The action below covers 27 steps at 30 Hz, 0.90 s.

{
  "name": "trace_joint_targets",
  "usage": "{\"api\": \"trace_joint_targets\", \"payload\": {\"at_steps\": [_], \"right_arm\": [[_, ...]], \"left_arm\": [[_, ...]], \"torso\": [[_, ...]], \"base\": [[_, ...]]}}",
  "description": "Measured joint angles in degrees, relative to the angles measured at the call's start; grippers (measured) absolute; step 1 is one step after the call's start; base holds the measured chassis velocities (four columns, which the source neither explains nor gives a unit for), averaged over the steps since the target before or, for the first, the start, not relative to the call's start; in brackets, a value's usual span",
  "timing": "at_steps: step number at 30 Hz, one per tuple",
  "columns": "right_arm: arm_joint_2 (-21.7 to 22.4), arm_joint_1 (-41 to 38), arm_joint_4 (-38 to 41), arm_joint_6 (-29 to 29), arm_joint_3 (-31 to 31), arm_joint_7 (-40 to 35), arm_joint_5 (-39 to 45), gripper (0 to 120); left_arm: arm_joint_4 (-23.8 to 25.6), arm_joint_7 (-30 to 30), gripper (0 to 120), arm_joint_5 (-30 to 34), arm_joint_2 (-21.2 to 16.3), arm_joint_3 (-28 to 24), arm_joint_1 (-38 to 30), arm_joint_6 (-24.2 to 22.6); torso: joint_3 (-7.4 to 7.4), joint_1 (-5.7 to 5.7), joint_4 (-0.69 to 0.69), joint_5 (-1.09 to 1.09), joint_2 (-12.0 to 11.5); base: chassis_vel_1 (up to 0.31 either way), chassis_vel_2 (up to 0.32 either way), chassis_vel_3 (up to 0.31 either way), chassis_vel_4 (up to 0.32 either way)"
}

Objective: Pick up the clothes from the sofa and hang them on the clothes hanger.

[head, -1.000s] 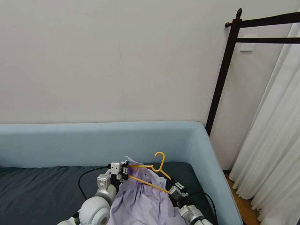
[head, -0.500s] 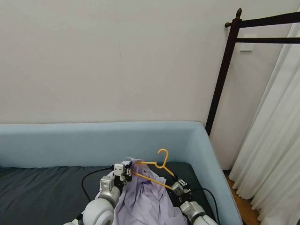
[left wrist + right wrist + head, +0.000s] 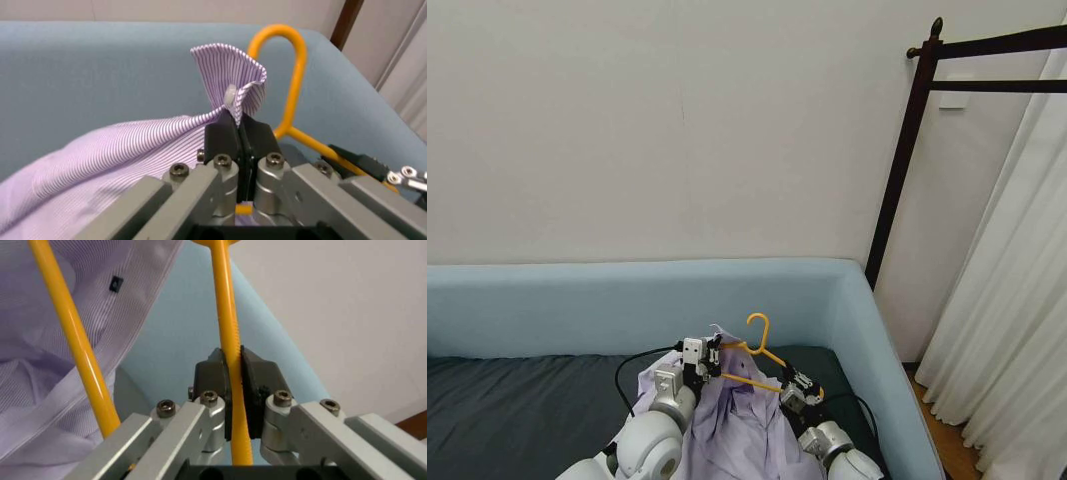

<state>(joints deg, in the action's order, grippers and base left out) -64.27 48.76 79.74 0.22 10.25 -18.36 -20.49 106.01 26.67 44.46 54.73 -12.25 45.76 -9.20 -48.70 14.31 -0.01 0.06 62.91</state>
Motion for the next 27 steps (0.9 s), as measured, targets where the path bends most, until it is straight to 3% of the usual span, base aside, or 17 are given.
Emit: {"api": "trace_joint_targets", "payload": {"at_steps": [11, 27], "right_arm": [[-0.38, -0.35, 1.37, -0.95, 1.99, 2.21, -3.57, 4], [-0.02, -2.72, 3.76, -0.98, 0.97, 0.48, 0.06, 4]], "left_arm": [[-0.12, -0.57, 0, -4.48, 1.98, -1.59, 2.96, 1.16], [4.27, -0.58, 0, -9.12, 0.63, 4.55, 11.68, 2.73]], "torso": [[0.00, 0.00, -0.01, 0.00, 0.00], [0.01, 0.00, 0.01, -0.01, 0.00]], "base": [[0.000, 0.000, 0.000, 0.000], [0.000, 0.000, 0.000, 0.000]]}}
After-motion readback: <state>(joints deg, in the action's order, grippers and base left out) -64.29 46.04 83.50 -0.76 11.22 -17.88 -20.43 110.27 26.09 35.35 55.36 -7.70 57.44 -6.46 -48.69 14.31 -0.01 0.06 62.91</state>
